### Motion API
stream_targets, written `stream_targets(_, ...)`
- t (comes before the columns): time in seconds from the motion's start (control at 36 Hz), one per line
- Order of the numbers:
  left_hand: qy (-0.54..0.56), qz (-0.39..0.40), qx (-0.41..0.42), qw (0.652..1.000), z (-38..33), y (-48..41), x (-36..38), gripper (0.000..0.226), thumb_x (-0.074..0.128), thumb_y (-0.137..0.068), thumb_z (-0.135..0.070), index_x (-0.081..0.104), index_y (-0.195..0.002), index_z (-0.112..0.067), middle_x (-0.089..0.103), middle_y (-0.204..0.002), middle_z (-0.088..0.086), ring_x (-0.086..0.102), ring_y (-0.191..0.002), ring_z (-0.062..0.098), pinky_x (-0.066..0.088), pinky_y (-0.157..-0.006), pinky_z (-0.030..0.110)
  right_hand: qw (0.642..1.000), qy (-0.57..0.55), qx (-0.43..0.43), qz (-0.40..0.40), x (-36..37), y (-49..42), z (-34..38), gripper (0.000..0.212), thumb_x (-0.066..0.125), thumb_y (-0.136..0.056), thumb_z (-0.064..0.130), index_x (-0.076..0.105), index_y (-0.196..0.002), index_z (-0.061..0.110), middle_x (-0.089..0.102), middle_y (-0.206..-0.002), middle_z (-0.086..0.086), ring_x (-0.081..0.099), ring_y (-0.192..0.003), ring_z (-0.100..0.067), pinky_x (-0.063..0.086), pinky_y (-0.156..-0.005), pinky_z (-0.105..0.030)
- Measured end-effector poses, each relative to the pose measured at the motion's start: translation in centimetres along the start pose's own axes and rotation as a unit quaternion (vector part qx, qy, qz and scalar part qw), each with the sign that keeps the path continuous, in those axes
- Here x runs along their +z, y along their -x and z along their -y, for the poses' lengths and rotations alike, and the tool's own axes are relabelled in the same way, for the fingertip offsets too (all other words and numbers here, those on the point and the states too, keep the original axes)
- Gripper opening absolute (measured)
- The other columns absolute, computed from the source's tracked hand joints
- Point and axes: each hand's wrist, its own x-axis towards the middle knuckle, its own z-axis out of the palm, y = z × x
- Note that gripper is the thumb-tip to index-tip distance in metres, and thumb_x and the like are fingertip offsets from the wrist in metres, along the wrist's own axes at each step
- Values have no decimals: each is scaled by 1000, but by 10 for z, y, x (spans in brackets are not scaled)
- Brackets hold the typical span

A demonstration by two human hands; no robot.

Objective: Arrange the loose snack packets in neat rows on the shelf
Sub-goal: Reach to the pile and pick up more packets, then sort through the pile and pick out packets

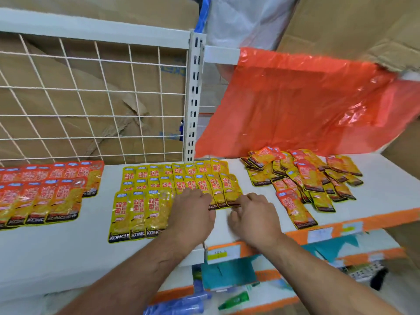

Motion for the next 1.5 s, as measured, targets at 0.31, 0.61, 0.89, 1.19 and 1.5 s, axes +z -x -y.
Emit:
stream_targets(0.31,-33,52,33,998,-108,-45,36,37,49,-89,-44,64,-117,-25,62,-110,0,52,-109,25,42,-88,36,998,-25,44,28,-6,-5,-121,27,59,-74,39,70,-90,19,66,-86,-5,62,-84,-32,51,-64,-36)
stream_targets(0.61,-1,91,-151,984,-227,-89,77,60,54,-84,-62,49,-129,-23,57,-119,4,51,-116,25,46,-89,39,995,-101,17,19,-14,-44,-252,33,54,-92,42,66,-114,21,64,-108,-2,55,-108,-24,48,-81,-34)
stream_targets(0.89,-10,142,-303,942,-259,-105,82,74,69,-71,-69,44,-117,-17,62,-117,4,61,-107,25,46,-79,33,991,-111,44,61,-13,-89,-293,57,50,-93,59,55,-124,11,65,-115,-10,62,-106,-31,50,-73,-37)
stream_targets(1.19,115,114,-405,900,-247,-109,75,30,77,-74,-31,59,-94,-18,69,-104,5,62,-86,20,49,-70,28,968,-186,95,141,-3,-115,-310,57,69,-84,55,50,-111,8,62,-87,-3,64,-87,-32,39,-59,-32)
stream_targets(1.5,344,-7,-471,812,-234,-97,80,30,77,-67,1,54,-58,-16,61,-59,0,58,-61,21,54,-68,35,912,-384,100,106,-14,-111,-298,36,68,-84,25,45,-57,15,58,-57,-2,58,-63,-28,45,-60,-35)
